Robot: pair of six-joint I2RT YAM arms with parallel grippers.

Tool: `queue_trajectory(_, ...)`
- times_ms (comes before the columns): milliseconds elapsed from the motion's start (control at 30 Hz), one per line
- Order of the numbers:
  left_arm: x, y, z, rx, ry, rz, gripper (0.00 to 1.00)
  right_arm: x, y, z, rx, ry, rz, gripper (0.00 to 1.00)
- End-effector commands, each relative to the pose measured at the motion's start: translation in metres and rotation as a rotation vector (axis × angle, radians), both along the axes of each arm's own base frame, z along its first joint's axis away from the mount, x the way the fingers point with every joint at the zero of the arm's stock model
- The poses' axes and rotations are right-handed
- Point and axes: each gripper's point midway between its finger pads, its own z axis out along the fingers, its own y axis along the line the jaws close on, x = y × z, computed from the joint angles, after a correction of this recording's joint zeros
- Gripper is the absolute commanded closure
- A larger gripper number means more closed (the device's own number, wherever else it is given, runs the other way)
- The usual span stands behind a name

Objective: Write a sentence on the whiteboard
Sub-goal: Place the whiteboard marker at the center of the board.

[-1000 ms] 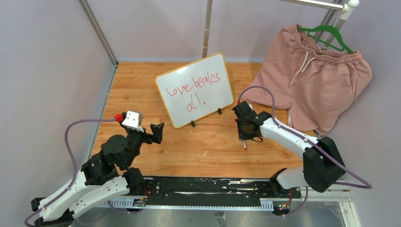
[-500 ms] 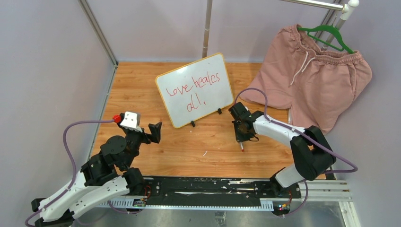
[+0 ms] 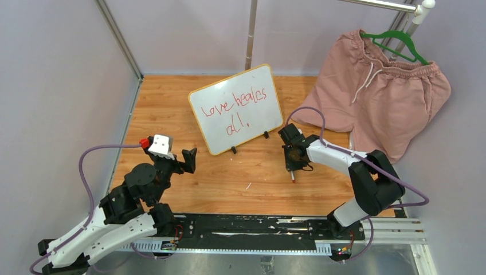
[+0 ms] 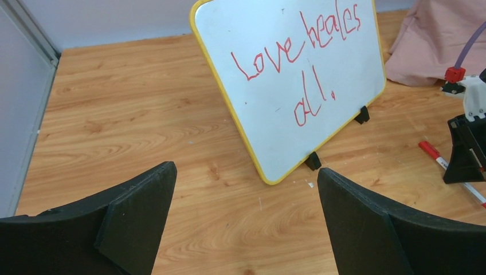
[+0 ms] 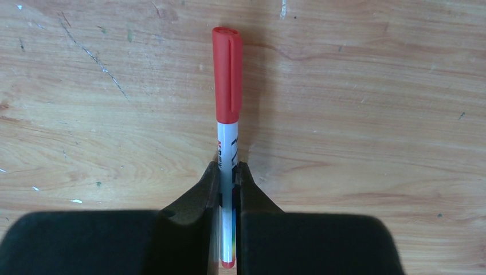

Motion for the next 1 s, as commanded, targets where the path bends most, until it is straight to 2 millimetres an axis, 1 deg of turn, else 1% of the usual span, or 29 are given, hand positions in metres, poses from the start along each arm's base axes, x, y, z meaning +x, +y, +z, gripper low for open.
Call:
queue_trajectory(0, 0.0021, 0.0019, -0.0017, 0.018, -0.003, 0.018, 0.01, -0.0072, -0.011, -0.0124, -0.024, 0.031, -0.043, 0.9)
queue_trajectory(200, 0.0022, 0.0019, -0.0018, 0.019, -0.002, 0.019, 0.01, -0.0086, -0.0145, -0.0142, -0.032, 0.032, -0.052, 0.84)
queue_trajectory(533, 0.0023, 0.0005, -0.0026, 0.021, 0.001, 0.014, 0.01, -0.0109, -0.0186, -0.0163, -0.042, 0.035, -0.058, 0.77)
queue_trajectory(967, 0.0026, 0.0001, -0.0024, 0.022, 0.001, 0.014, 0.01, -0.013, -0.0201, -0.0171, -0.043, 0.04, -0.051, 0.76)
